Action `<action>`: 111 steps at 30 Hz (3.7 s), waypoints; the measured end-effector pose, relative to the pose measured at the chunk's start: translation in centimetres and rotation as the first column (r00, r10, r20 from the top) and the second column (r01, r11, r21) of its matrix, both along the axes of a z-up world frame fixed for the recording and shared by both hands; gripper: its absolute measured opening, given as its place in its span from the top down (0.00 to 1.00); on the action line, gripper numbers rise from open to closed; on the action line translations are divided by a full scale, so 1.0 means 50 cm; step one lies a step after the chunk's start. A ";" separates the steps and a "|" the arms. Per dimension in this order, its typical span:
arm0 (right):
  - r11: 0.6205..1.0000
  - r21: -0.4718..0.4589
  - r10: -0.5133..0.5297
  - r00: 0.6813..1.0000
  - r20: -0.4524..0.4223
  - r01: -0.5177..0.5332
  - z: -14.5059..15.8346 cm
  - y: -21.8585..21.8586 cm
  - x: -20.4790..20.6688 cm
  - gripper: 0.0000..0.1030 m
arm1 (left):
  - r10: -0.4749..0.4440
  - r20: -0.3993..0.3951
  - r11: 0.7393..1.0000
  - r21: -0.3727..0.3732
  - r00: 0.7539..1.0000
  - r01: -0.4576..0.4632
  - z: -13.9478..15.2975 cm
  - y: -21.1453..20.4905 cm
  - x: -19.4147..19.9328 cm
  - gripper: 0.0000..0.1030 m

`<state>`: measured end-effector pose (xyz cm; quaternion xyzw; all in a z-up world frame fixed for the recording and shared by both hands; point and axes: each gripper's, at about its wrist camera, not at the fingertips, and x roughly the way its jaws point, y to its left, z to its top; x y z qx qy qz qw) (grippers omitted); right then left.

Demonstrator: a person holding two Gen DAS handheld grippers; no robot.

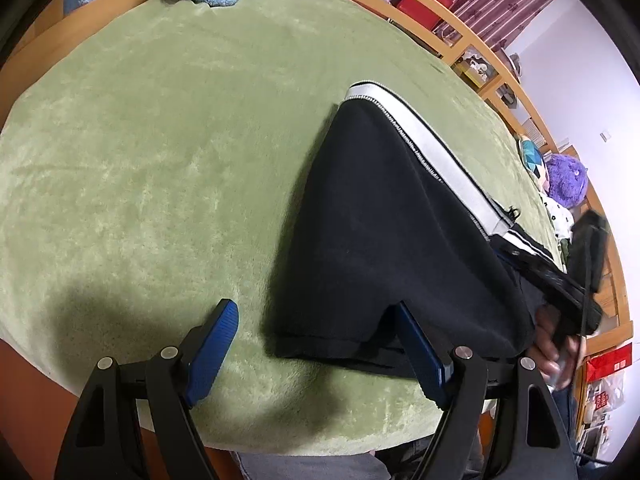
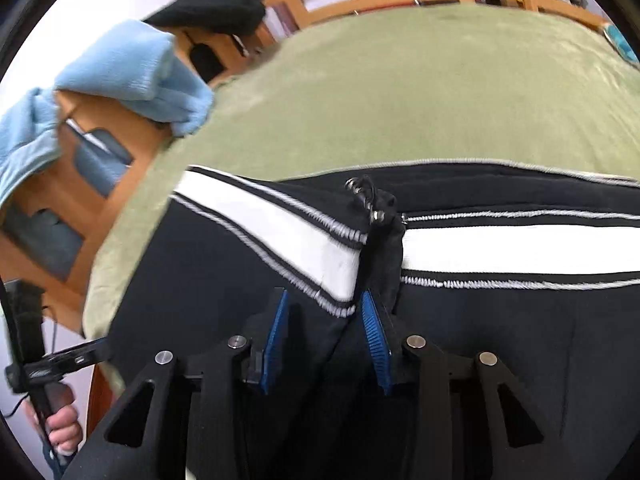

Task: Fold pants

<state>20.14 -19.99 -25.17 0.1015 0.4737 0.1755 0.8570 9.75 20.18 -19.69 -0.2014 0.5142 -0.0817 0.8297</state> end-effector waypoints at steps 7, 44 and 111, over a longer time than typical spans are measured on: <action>0.995 0.086 -0.065 0.992 0.105 0.057 0.073 -0.068 0.026 0.93 | -0.017 -0.006 1.000 0.002 1.000 0.017 -0.006 -0.017 0.013 0.23; 0.981 0.052 -0.191 0.980 0.063 0.187 0.064 -0.219 -0.190 0.63 | -0.261 0.445 0.950 0.276 0.856 0.146 0.362 -0.333 -0.033 0.80; 0.905 -0.167 -0.392 0.919 0.035 0.392 0.116 -0.796 -0.184 0.40 | -0.417 -0.034 0.905 0.074 0.908 0.418 0.004 -0.713 0.174 0.31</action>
